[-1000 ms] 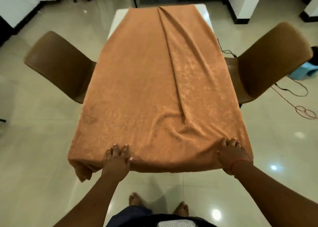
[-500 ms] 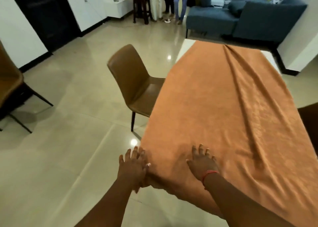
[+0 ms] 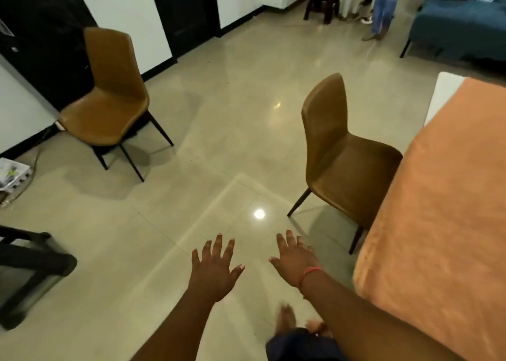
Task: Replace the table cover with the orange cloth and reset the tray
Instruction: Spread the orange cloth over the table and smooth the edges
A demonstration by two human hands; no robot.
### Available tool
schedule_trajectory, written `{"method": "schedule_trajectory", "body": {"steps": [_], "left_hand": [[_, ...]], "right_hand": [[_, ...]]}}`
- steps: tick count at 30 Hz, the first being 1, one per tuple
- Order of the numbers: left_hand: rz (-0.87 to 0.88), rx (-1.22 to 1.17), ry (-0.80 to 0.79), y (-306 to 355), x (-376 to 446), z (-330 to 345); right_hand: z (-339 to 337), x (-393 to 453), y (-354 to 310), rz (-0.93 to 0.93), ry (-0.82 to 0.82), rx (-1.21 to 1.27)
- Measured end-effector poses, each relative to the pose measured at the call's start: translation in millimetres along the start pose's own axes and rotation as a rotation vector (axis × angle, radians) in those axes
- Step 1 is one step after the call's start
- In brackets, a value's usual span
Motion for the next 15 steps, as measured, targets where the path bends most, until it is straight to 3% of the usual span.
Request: {"method": "schedule_trajectory", "body": {"steps": [7,15], "left_hand": [[-0.072,0.034,-0.031,-62,102,-29],[-0.17,0.005,-0.055,-113,234,-108]], "right_hand": [[-30,130,-55,-0.07,-0.089,-0.016],[-133,273,-109,-0.177,-0.107,-0.017]]}}
Point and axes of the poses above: each hand's wrist, its own x-axis towards the middle knuckle, its own z-axis out of the palm, y = z × x, the point moved 2 cm from there along x, towards the middle knuckle, and after that the axes turned 15 degrees about x, right-handed, at the moved point
